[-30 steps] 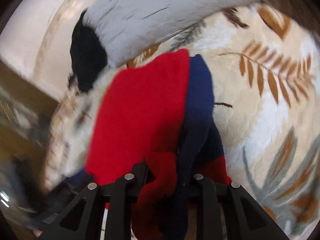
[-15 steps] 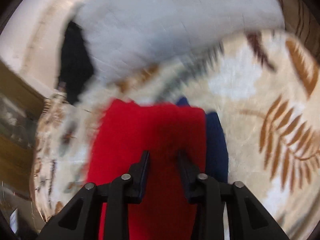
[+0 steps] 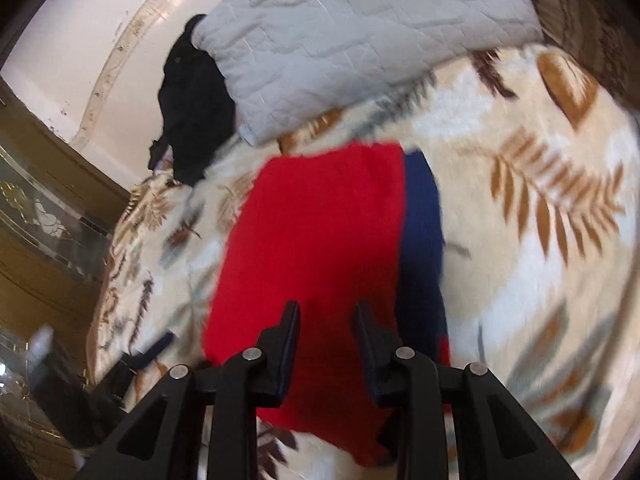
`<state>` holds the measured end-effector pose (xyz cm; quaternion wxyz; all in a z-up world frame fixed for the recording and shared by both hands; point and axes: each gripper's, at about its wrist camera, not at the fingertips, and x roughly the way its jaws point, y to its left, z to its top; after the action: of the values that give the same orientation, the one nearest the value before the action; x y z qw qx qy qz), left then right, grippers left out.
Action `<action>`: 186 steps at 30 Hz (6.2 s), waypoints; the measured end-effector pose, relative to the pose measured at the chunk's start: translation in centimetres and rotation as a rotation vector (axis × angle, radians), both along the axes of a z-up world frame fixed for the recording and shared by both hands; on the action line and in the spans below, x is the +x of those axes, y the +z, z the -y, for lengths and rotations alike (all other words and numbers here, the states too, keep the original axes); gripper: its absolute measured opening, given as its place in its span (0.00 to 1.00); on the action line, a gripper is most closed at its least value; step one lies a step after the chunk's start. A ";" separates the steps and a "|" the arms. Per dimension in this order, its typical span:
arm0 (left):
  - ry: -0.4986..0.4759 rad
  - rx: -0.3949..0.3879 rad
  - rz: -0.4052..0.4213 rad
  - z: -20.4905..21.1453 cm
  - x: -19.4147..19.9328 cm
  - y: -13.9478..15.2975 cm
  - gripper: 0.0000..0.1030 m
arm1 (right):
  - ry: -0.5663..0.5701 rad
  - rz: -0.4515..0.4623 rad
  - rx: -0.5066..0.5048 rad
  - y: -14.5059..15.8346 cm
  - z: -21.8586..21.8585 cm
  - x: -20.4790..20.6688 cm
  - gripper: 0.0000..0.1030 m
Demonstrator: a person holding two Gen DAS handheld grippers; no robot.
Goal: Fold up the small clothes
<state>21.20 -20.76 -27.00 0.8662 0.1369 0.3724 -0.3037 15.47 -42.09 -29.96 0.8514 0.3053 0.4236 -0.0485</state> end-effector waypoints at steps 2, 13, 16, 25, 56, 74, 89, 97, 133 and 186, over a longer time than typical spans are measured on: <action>0.010 0.007 0.032 -0.5 -0.6 0.6 0.68 | -0.015 -0.035 0.002 -1.6 0.0 -0.4 0.31; 0.054 0.000 0.129 -2.6 -2.7 4.2 0.74 | -0.016 0.179 0.027 6.0 -2.0 -6.2 0.74; 0.069 0.004 0.151 -3.1 -3.1 5.2 0.81 | -0.039 0.263 -0.007 8.2 -2.7 -8.2 0.76; 0.125 -0.024 0.214 -4.3 -4.4 7.7 0.87 | -0.023 0.315 -0.058 11.1 -4.3 -11.6 0.76; 0.170 0.027 0.161 -3.0 -0.5 4.4 0.87 | -0.004 0.223 -0.040 6.2 -4.2 -7.5 0.57; 0.039 0.042 -0.096 0.2 5.0 -1.8 0.88 | -0.018 0.029 0.106 -2.0 0.2 -3.0 0.45; -0.095 -0.120 -0.368 1.5 9.6 -2.8 0.88 | -0.116 0.080 0.344 -5.3 8.7 -1.1 0.78; -0.124 -0.281 -0.566 2.3 10.8 -5.1 0.88 | -0.010 0.122 0.428 -6.5 9.5 2.2 0.78; -0.240 -0.258 -0.340 -3.5 1.1 2.9 0.47 | 0.149 0.285 0.210 1.1 -1.7 -2.1 0.45; 0.258 -0.088 0.453 -14.3 -20.2 21.0 0.95 | -0.050 0.338 -0.537 21.2 -15.8 -29.4 0.77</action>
<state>0.97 -6.47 -6.05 0.9642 0.1152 0.1699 -0.1682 -13.92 -26.30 -8.72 0.9584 0.0838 0.2409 -0.1279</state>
